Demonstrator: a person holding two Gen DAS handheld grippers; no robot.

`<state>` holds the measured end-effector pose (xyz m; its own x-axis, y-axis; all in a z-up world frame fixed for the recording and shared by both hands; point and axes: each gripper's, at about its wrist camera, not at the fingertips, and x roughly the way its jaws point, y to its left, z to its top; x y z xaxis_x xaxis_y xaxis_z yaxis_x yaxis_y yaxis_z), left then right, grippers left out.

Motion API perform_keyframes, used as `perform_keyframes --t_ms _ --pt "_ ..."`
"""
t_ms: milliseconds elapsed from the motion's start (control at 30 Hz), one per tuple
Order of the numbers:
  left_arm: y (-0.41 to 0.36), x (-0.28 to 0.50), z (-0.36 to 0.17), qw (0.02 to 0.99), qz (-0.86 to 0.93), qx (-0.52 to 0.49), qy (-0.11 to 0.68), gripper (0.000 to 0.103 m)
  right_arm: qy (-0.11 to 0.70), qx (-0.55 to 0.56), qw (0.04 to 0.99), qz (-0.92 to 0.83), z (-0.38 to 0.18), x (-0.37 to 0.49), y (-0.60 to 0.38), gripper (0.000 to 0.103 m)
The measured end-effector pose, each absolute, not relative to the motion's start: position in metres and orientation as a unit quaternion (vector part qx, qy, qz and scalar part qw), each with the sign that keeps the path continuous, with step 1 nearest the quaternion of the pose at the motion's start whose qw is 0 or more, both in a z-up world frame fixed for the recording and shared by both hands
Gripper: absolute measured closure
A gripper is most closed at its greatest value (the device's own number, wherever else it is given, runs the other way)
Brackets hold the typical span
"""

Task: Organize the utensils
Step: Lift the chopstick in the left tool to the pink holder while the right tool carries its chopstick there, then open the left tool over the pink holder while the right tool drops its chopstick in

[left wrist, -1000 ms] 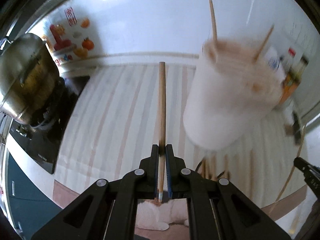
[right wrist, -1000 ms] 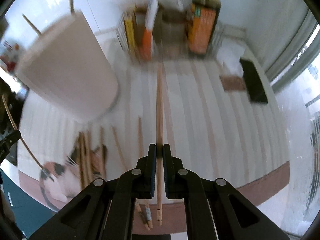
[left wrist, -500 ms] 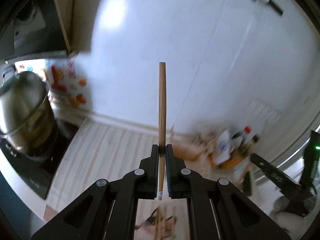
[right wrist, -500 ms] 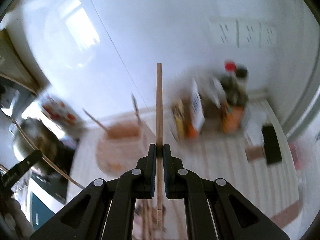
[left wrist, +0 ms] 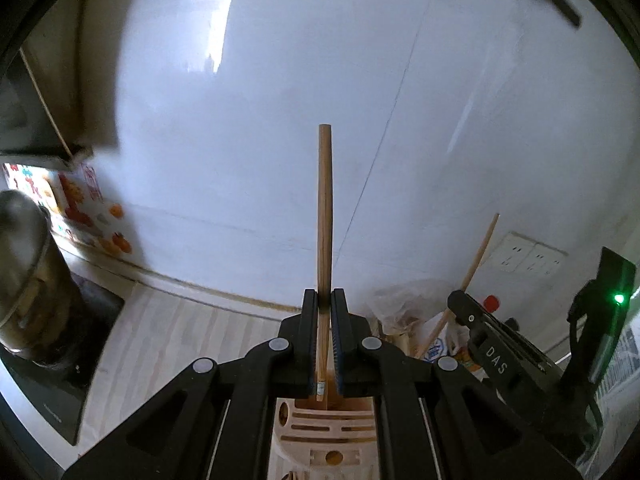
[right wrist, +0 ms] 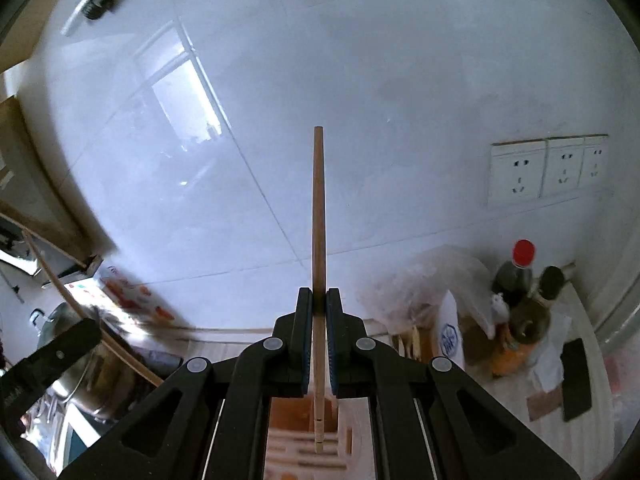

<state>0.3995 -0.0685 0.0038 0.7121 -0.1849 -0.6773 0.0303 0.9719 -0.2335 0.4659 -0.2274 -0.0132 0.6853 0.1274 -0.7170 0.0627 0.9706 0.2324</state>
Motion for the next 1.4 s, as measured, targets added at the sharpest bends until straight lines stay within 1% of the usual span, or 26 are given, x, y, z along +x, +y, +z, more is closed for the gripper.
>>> perform_keyframes --t_ms 200,400,533,767,800,833,867,900,933,1000,1033,1100,1133,1167,1200,1233,1300,1333,1400 --pt "-0.073 0.424 -0.04 0.903 -0.049 -0.105 0.414 0.099 0.393 0.119 0.912 0.003 -0.051 0.485 -0.222 0.096" --pt "-0.071 0.429 -0.061 0.891 -0.049 -0.106 0.44 0.099 0.392 0.117 0.912 0.008 -0.072 0.481 -0.22 0.096" --pt "-0.074 0.423 -0.063 0.885 -0.061 -0.106 0.448 0.099 0.414 0.115 0.902 0.027 -0.082 0.477 -0.219 0.096" --pt "-0.072 0.407 -0.048 0.89 -0.057 -0.092 0.443 0.092 0.439 0.107 0.891 0.049 -0.086 0.468 -0.216 0.095" --pt "-0.071 0.404 -0.045 0.892 -0.051 -0.086 0.442 0.089 0.439 0.108 0.891 0.048 -0.085 0.466 -0.219 0.094" --pt "-0.069 0.401 -0.042 0.893 -0.046 -0.081 0.44 0.079 0.439 0.112 0.89 0.052 -0.082 0.463 -0.22 0.092" --pt "-0.066 0.398 -0.04 0.895 -0.043 -0.078 0.438 0.06 0.438 0.112 0.89 0.053 -0.079 0.461 -0.221 0.087" --pt "-0.063 0.394 -0.037 0.896 -0.037 -0.077 0.435 0.049 0.437 0.113 0.891 0.052 -0.075 0.458 -0.222 0.083" --pt "-0.059 0.39 -0.034 0.899 -0.031 -0.077 0.431 0.034 0.435 0.114 0.892 0.052 -0.072 0.456 -0.224 0.081" --pt "-0.052 0.382 -0.029 0.904 -0.02 -0.076 0.421 0.032 0.429 0.119 0.894 0.054 -0.061 0.448 -0.226 0.07" --pt "-0.048 0.378 -0.028 0.905 -0.016 -0.074 0.418 0.032 0.427 0.12 0.895 0.054 -0.057 0.445 -0.227 0.068" --pt "-0.042 0.371 -0.027 0.907 -0.009 -0.07 0.415 0.028 0.42 0.125 0.897 0.052 -0.045 0.434 -0.233 0.063" --pt "-0.04 0.367 -0.027 0.909 -0.006 -0.066 0.412 0.017 0.417 0.126 0.899 0.05 -0.039 0.429 -0.235 0.061" --pt "-0.037 0.362 -0.026 0.912 -0.001 -0.061 0.407 0.004 0.416 0.127 0.899 0.047 -0.035 0.425 -0.236 0.057" --pt "-0.036 0.358 -0.026 0.914 0.001 -0.057 0.403 0.0 0.413 0.128 0.9 0.044 -0.031 0.418 -0.238 0.053" --pt "-0.035 0.354 -0.027 0.916 0.003 -0.053 0.398 0.0 0.413 0.128 0.901 0.041 -0.03 0.415 -0.24 0.05" --pt "-0.033 0.347 -0.03 0.916 0.011 -0.043 0.399 0.0 0.412 0.131 0.901 0.03 -0.025 0.401 -0.244 0.04" --pt "-0.032 0.343 -0.033 0.914 0.011 -0.041 0.403 0.0 0.412 0.134 0.901 0.027 -0.025 0.394 -0.245 0.036" --pt "-0.031 0.335 -0.043 0.91 0.012 -0.036 0.412 0.0 0.411 0.14 0.901 0.02 -0.025 0.381 -0.25 0.025"
